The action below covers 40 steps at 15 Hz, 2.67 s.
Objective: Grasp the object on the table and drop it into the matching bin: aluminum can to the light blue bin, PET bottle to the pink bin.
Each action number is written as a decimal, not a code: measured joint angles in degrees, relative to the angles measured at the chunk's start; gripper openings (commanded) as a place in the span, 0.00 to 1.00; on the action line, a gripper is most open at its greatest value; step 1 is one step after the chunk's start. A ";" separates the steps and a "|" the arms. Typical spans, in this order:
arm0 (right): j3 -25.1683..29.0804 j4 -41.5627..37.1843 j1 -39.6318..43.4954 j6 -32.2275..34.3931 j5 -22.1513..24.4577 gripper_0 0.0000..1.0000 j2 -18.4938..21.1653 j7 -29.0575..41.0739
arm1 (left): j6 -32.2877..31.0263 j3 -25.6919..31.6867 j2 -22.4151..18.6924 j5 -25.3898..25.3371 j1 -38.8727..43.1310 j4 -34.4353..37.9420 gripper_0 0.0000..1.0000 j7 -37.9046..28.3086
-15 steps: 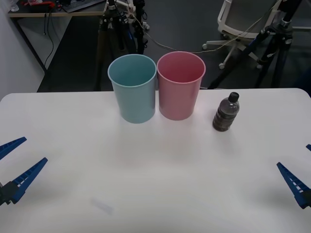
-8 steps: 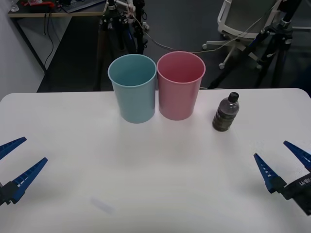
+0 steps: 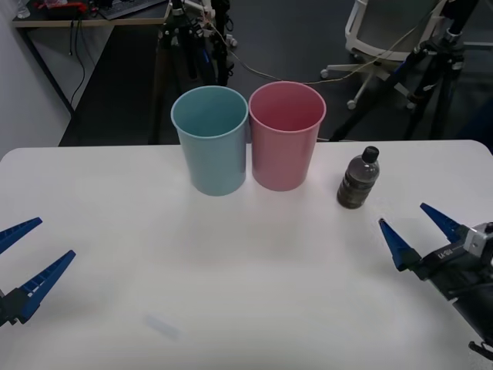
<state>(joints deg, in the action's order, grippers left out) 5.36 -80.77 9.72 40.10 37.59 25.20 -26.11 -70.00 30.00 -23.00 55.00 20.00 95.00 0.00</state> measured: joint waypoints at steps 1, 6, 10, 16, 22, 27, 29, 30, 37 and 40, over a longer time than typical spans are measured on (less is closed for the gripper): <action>-0.34 1.86 -1.78 -0.09 0.10 1.00 -0.23 -0.25 | 0.00 0.00 0.00 0.00 0.00 0.00 1.00 0.00; -0.52 10.37 -9.71 -0.12 2.94 1.00 -2.90 -3.02 | 0.00 0.00 0.00 0.00 0.00 0.00 1.00 0.00; -0.52 16.62 -14.52 -0.17 3.33 1.00 -4.81 -8.14 | 0.00 0.00 0.00 0.00 0.00 0.00 1.00 0.00; -1.07 17.50 -17.75 -4.39 5.19 1.00 -8.27 -9.91 | 0.00 0.00 0.00 0.00 0.00 0.00 1.00 0.00; -1.04 23.46 -23.05 -4.64 4.46 1.00 -9.20 -10.68 | 0.00 0.00 0.00 0.00 0.00 0.00 1.00 0.00; -0.89 23.91 -25.02 -8.24 4.44 1.00 -9.57 -10.96 | 0.00 0.00 0.00 0.00 0.00 0.00 1.00 0.00; -0.89 23.91 -25.81 -9.94 4.38 1.00 -9.57 -10.91 | 0.00 0.00 0.00 0.00 0.00 0.00 1.00 0.00; -0.90 23.93 -26.09 -10.65 4.25 1.00 -9.57 -10.85 | 0.00 0.00 0.00 0.00 0.00 0.00 1.00 0.00; -3.10 23.96 -27.51 -14.47 2.86 1.00 -9.58 -10.47 | 0.00 0.00 0.00 0.00 0.00 0.00 1.00 0.00; -3.24 23.93 -27.82 -14.77 2.81 0.89 -9.56 -10.65 | 0.00 0.00 0.00 0.00 0.00 0.00 1.00 0.00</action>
<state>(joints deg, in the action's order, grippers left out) 2.11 -56.84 -18.10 25.33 40.40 15.63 -36.76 -70.00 30.00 -23.00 55.00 20.00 95.00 0.00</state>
